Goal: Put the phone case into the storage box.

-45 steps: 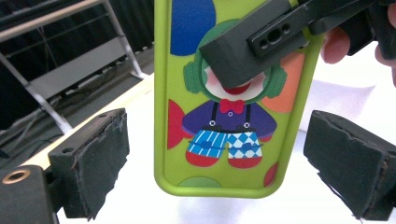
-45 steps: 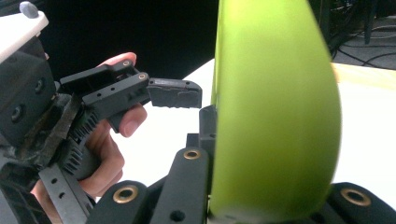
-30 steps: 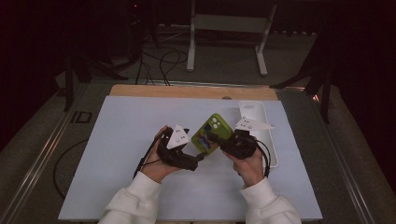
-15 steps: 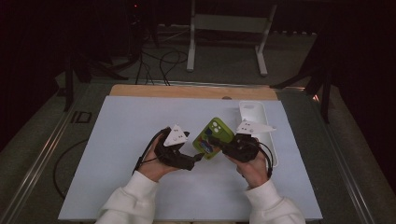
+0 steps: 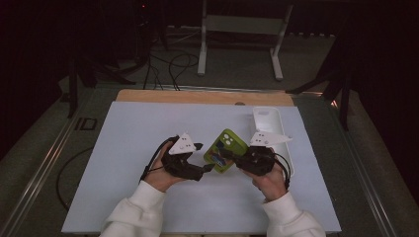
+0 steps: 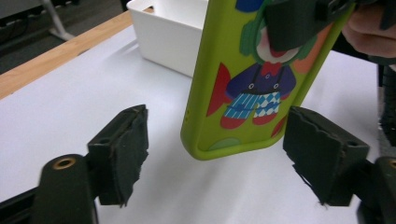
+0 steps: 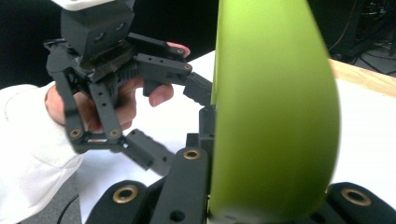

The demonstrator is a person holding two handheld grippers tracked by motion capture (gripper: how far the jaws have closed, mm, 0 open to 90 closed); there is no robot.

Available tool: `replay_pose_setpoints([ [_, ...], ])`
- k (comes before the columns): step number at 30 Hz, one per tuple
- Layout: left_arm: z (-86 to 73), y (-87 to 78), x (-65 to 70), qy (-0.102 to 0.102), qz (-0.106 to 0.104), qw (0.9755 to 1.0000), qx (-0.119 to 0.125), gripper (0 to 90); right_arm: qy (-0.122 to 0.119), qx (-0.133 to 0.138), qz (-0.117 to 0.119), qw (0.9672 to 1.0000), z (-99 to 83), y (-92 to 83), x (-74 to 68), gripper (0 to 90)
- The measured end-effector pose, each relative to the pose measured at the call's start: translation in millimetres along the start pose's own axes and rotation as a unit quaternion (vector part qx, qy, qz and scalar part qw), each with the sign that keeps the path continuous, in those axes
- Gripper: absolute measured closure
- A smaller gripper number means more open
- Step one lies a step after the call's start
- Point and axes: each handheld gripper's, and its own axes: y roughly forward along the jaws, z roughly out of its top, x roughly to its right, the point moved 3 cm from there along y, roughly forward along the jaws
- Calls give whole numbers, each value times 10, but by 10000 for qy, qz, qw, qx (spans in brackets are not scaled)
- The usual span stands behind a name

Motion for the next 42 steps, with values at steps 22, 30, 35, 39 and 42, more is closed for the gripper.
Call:
replay_pose_setpoints([
  [22, -44, 11, 32, 19, -970, 9953, 28, 502, -298, -144, 703, 9970, 7, -23, -97, 884],
  [30, -78, 35, 57, -8, -1375, 9905, 2, 526, -378, -229, 975, 9943, -9, -15, -112, 886],
  [35, -105, 30, 49, -26, -1492, 9888, -4, 594, -412, -276, 990, 9938, -20, -18, -105, 887],
  [39, -129, 26, 61, 94, -1558, 9877, -60, 684, -385, -257, 1027, 9936, -38, -21, -74, 886],
  [42, -147, 30, 64, 134, -1642, 9863, -117, 730, -395, -271, 1042, 9934, -53, -22, -66, 885],
])
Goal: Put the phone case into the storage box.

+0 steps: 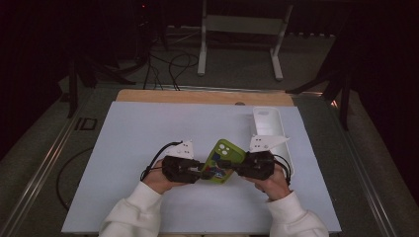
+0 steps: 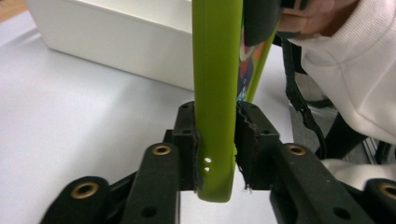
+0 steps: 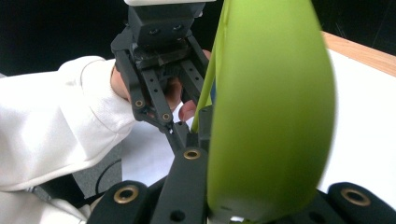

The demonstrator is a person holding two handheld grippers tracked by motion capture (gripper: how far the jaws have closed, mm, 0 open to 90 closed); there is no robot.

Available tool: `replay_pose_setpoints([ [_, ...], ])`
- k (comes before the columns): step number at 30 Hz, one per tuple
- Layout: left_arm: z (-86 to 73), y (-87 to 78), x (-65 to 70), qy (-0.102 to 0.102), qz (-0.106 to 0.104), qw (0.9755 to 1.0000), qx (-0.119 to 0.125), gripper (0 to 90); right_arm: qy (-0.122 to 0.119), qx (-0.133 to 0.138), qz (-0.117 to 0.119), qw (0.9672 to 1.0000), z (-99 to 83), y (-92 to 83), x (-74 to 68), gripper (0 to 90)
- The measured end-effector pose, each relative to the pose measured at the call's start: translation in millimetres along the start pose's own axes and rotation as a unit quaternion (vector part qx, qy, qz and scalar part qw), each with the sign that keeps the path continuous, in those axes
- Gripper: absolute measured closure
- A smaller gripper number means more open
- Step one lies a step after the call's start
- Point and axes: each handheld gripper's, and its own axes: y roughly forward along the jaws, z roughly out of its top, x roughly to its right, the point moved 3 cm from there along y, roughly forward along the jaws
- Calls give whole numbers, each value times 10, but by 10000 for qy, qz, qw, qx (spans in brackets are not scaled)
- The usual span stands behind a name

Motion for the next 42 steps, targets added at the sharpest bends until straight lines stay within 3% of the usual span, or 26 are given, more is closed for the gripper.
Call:
replay_pose_setpoints([
  [4, -19, 1, -9, -40, -91, 9999, 59, 771, -58, -17, 22, 10000, -5, 1, 0, 870],
  [8, -21, 1, -4, -21, -45, 9999, 98, 775, -86, 28, -29, 10000, 10, 3, 1, 806],
  [18, 3, -61, 21, 83, 268, 9994, 191, 777, 84, 81, -397, 9991, 18, 4, 49, 497],
  [24, 11, -92, 7, 58, 406, 9988, 258, 777, 203, 72, -797, 9966, 26, -12, 80, 282],
  [37, 27, -129, -6, 28, 846, 9960, 286, 777, 233, 126, -1163, 9929, 32, -62, 81, 98],
  [42, 34, -150, -5, 9, 1041, 9941, 296, 776, 227, 122, -1337, 9907, 29, -76, 84, 84],
])
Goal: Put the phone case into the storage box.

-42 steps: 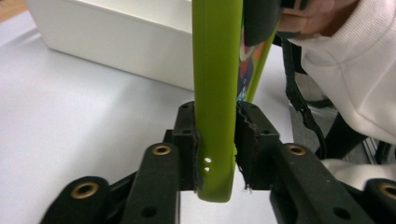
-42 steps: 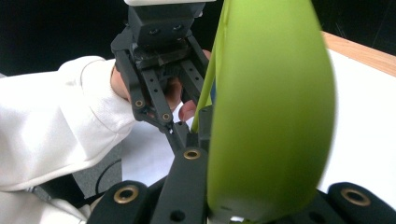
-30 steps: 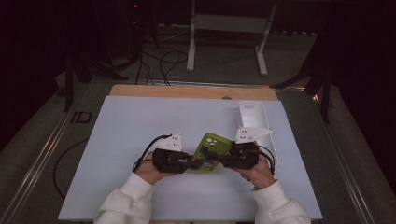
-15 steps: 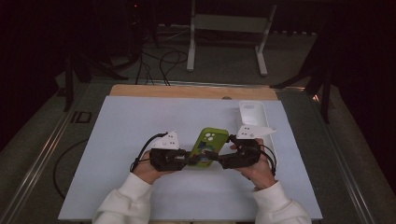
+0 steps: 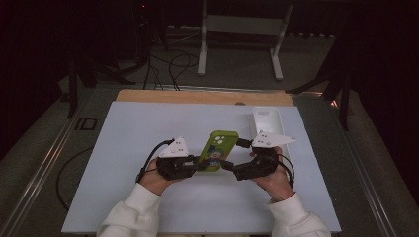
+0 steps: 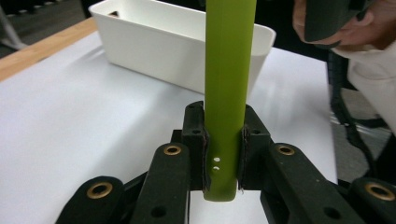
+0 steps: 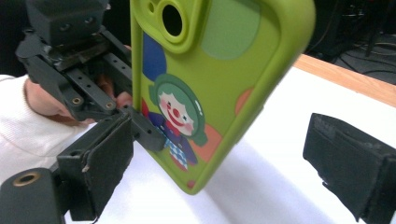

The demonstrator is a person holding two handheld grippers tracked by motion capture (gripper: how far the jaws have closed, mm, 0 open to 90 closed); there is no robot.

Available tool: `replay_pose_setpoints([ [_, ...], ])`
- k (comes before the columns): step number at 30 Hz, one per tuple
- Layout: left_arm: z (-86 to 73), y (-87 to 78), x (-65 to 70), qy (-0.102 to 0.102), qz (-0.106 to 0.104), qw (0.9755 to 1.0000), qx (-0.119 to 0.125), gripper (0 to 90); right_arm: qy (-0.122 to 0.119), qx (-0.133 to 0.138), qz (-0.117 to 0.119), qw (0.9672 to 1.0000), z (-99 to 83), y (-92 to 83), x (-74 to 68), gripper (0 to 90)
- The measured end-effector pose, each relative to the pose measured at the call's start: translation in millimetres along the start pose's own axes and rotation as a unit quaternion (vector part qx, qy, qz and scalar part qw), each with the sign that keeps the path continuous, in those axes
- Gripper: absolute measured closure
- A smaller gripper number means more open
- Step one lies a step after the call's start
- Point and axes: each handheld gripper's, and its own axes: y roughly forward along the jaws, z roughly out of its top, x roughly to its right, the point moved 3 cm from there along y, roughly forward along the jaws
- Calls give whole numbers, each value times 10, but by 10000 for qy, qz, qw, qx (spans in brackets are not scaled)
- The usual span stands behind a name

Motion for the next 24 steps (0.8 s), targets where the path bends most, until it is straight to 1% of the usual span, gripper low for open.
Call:
replay_pose_setpoints([
  [6, 5, -12, -6, -31, 312, 9995, -29, 776, 42, 105, -58, 9999, -4, -27, 24, 76],
  [7, 5, -12, -6, -31, 312, 9995, -29, 776, 50, 121, -59, 9999, -2, -32, 25, 75],
  [8, 7, -14, -8, -50, 379, 9993, -9, 776, 42, 152, -47, 9999, -2, -34, 25, 75],
  [11, 11, -13, -13, -87, 479, 9988, 1, 776, 33, 185, -98, 9998, 4, -47, 26, 75],
  [16, 16, -14, -14, -102, 677, 9977, 3, 776, 34, 277, -119, 9995, 19, -59, 14, 75],
  [21, 16, -15, -21, -171, 844, 9963, 2, 776, 33, 357, -158, 9992, 33, -64, 1, 75],
  [24, 19, -19, -25, -202, 953, 9952, 18, 776, 72, 373, -173, 9991, 36, -62, -1, 75],
])
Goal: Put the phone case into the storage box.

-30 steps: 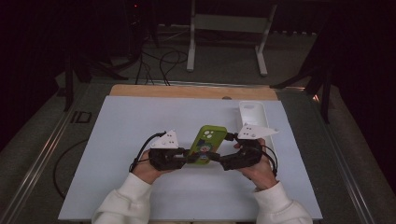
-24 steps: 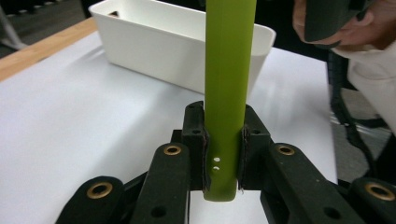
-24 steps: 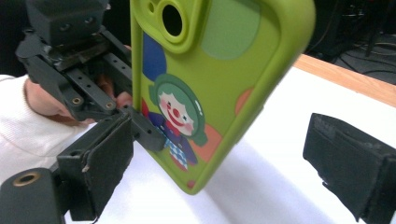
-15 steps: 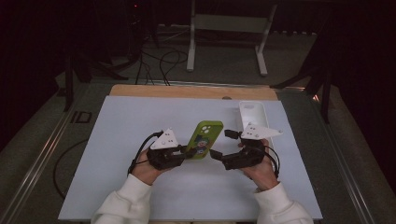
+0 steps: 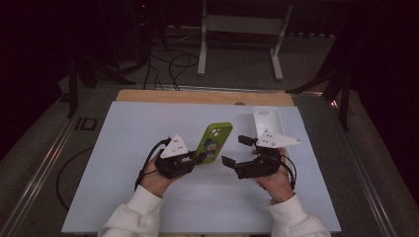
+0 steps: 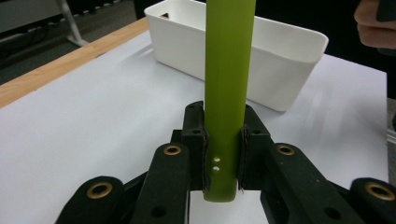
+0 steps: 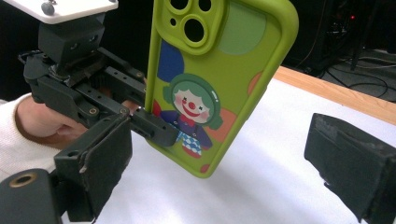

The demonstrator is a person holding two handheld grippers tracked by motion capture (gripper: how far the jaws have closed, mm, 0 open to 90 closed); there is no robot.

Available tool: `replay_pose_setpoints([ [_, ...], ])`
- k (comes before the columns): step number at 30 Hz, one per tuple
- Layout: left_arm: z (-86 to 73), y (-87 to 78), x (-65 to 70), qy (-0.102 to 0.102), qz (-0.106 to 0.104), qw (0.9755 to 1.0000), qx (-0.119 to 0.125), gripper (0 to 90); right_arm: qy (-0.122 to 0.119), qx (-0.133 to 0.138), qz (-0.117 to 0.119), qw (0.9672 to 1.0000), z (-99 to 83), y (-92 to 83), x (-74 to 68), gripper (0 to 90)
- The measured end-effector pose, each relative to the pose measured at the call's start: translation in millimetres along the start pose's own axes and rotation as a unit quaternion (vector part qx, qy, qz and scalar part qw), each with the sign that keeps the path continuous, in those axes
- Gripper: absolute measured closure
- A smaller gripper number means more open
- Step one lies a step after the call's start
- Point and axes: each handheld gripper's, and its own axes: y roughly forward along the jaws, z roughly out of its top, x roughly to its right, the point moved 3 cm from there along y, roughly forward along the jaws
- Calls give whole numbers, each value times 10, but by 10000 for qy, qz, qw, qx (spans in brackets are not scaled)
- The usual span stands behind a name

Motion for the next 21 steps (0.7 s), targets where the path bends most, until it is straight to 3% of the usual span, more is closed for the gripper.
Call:
replay_pose_setpoints([
  [11, -4, 23, 0, -113, 423, 9990, 53, 776, 119, 90, -48, 9999, 12, 19, 15, 75],
  [21, -9, 60, 34, -97, 741, 9972, 43, 776, 211, 163, -130, 9996, 21, 34, 27, 76],
])
